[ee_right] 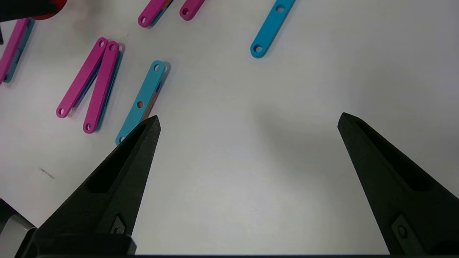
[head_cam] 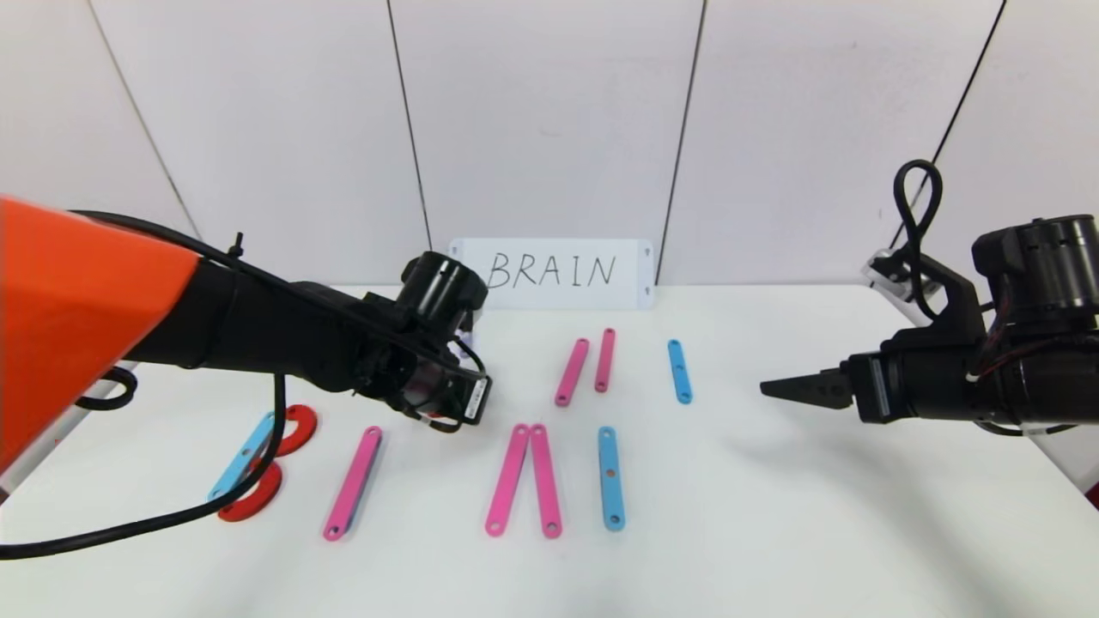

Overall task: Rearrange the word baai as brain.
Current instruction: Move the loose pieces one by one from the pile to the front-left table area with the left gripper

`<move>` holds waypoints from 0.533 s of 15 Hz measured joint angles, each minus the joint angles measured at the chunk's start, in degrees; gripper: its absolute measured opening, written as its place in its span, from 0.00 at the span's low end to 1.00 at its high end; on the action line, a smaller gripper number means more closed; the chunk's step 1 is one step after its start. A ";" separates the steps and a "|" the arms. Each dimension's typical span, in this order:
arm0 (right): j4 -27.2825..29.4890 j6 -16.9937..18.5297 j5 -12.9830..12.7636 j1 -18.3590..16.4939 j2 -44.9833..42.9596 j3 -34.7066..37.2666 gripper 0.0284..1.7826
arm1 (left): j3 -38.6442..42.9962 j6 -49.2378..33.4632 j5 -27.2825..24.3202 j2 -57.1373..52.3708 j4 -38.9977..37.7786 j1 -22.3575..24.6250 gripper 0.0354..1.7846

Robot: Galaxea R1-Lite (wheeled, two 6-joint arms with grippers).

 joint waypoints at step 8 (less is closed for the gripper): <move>0.09 -0.06 -0.10 0.38 0.20 0.11 0.97 | 9.74 -0.79 0.01 -5.11 -0.13 2.13 0.15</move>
